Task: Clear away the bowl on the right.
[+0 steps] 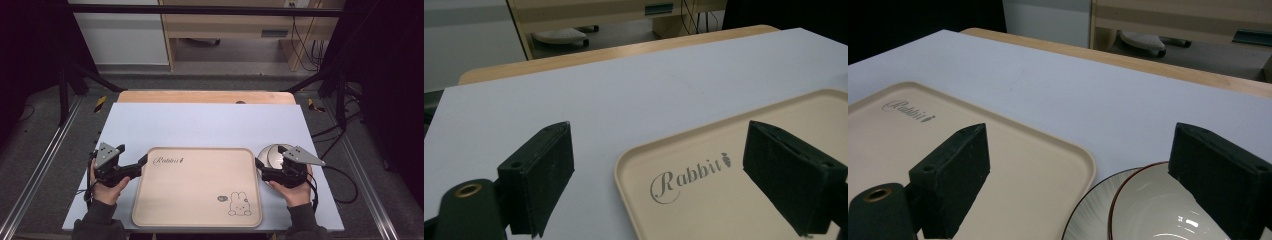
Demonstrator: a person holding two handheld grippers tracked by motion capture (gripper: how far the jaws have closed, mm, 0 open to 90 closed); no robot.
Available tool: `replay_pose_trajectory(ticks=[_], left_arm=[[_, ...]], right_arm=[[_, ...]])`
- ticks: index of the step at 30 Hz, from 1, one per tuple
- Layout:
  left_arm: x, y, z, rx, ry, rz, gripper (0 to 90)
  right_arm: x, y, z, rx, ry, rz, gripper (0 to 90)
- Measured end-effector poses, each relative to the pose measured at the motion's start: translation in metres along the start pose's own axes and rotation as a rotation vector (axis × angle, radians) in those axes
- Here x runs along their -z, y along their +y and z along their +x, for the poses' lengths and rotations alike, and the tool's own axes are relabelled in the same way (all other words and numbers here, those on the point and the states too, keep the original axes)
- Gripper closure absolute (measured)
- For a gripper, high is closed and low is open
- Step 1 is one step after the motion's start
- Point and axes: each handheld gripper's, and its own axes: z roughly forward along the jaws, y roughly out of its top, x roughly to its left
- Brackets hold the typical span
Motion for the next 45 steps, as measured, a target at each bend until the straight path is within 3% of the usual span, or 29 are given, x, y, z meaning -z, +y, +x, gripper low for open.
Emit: replay_pose_trajectory(ticks=[33,45], left_arm=[[-0.002,-0.001,0.000,-0.009,-0.016,0.019,12.2],[-0.002,0.000,-0.001,-0.015,-0.019,0.019,12.2]], right_arm=[[0.010,0.006,-0.001,0.006,-0.003,-0.016,13.3],[0.014,0.009,-0.001,0.031,-0.013,0.010,13.8]])
